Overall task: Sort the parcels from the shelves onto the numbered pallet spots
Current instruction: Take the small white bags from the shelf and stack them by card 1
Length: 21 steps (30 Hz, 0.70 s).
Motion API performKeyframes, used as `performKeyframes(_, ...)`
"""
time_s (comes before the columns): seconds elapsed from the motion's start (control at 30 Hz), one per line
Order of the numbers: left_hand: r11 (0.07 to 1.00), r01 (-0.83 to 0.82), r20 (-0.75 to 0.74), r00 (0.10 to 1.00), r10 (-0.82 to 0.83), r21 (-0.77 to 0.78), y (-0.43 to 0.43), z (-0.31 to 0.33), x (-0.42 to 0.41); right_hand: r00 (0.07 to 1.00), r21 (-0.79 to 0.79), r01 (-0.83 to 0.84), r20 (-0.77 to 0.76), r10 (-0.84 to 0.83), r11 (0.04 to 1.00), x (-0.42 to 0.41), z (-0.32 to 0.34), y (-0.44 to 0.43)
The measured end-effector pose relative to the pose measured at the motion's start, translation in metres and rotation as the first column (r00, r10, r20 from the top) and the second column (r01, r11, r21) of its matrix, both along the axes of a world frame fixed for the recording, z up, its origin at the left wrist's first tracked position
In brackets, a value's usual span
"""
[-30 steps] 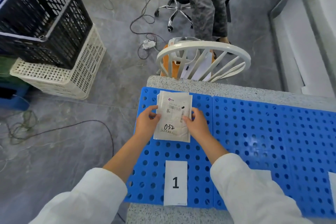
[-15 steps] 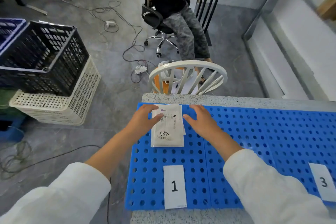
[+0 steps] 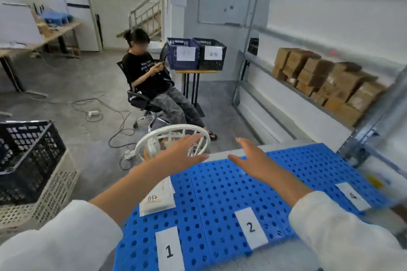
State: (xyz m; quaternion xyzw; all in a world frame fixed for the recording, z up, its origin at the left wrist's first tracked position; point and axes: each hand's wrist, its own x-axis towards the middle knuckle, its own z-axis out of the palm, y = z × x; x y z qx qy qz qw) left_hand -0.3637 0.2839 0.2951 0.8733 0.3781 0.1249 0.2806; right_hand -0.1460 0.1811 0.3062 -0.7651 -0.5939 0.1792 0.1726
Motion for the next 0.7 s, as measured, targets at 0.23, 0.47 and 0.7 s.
performKeyframes(0.23, 0.939, 0.343, 0.003, 0.939, -0.343, 0.035, -0.132, 0.033, 0.126, 0.973, 0.073, 0.229, -0.004, -0.229, 0.971, 0.069, 0.035, -0.187)
performKeyframes(0.47, 0.752, 0.648, 0.063, 0.751, -0.657, 0.116, -0.287, 0.052, 0.238, 0.788, 0.17, 0.59, 0.091, -0.609, 0.789, 0.113, 0.05, -0.381)
performKeyframes(0.7, 0.48, 0.839, 0.06, 0.482, -0.874, 0.257, -0.44, 0.09, 0.314, 0.544, 0.22, 0.799, 0.131, -0.829, 0.559, 0.114, 0.075, -0.553)
